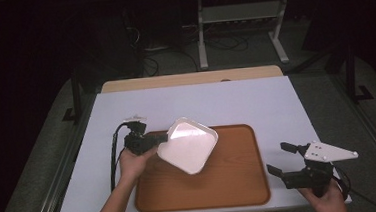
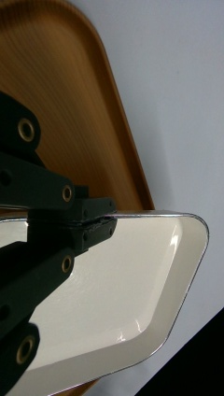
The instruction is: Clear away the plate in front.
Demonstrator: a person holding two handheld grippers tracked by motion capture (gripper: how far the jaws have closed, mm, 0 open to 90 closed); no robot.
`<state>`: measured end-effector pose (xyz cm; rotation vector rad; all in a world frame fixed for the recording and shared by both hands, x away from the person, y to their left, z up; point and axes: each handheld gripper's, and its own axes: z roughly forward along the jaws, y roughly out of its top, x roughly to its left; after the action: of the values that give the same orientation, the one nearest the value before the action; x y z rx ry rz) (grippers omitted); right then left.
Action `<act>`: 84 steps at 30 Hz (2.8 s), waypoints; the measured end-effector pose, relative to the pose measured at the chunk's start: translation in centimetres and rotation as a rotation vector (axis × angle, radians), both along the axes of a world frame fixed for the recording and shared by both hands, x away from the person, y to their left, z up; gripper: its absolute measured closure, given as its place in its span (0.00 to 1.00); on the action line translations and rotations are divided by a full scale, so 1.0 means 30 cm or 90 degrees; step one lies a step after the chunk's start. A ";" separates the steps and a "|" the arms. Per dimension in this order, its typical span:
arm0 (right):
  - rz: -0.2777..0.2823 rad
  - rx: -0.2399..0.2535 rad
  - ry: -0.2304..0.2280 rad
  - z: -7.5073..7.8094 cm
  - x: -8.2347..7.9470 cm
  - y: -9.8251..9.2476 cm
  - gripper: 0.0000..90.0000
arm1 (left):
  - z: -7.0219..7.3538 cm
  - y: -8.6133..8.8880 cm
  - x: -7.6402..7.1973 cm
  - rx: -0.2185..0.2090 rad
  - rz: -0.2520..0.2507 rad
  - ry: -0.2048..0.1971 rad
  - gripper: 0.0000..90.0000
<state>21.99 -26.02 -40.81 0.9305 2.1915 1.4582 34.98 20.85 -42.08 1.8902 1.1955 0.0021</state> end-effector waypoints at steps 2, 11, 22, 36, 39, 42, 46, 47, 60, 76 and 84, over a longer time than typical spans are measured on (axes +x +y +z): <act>0.001 -0.001 0.000 0.000 0.000 0.001 0.15 | -0.009 -0.017 0.000 0.003 0.001 0.005 0.99; 0.000 -0.001 -0.001 0.000 0.000 -0.004 0.15 | -0.044 -0.083 -0.002 0.002 -0.008 0.022 0.99; 0.003 -0.004 -0.001 0.001 0.000 -0.001 0.15 | -0.071 -0.124 -0.020 0.009 0.004 0.025 0.99; 0.003 -0.004 -0.001 0.002 0.000 -0.001 0.15 | -0.095 -0.073 -0.061 0.036 0.034 0.039 0.99; 0.003 -0.004 -0.001 0.001 0.000 -0.001 0.15 | -0.104 -0.051 -0.073 0.029 0.059 0.044 0.99; 0.004 -0.005 -0.003 0.000 0.001 0.001 0.15 | -0.105 -0.036 -0.088 0.029 0.077 0.044 0.99; 0.005 -0.006 -0.001 0.000 0.001 0.004 0.15 | -0.106 -0.027 -0.115 0.029 0.099 0.041 0.99; 0.005 -0.006 -0.001 0.000 0.001 0.004 0.15 | -0.104 -0.026 -0.122 0.032 0.105 0.041 0.99; 0.012 -0.010 -0.003 0.001 -0.004 0.015 0.15 | -0.080 -0.032 -0.172 0.056 0.114 0.038 0.81; 0.016 -0.017 -0.003 0.003 -0.009 0.026 0.15 | -0.075 -0.025 -0.259 0.067 0.098 0.032 0.74; 0.010 -0.014 -0.001 0.001 -0.006 0.020 0.15 | -0.076 -0.040 -0.299 0.063 0.085 0.032 0.69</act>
<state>21.79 -25.41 -40.79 0.9060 2.2151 1.4383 26.01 19.65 -44.36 1.9015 1.3768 0.0889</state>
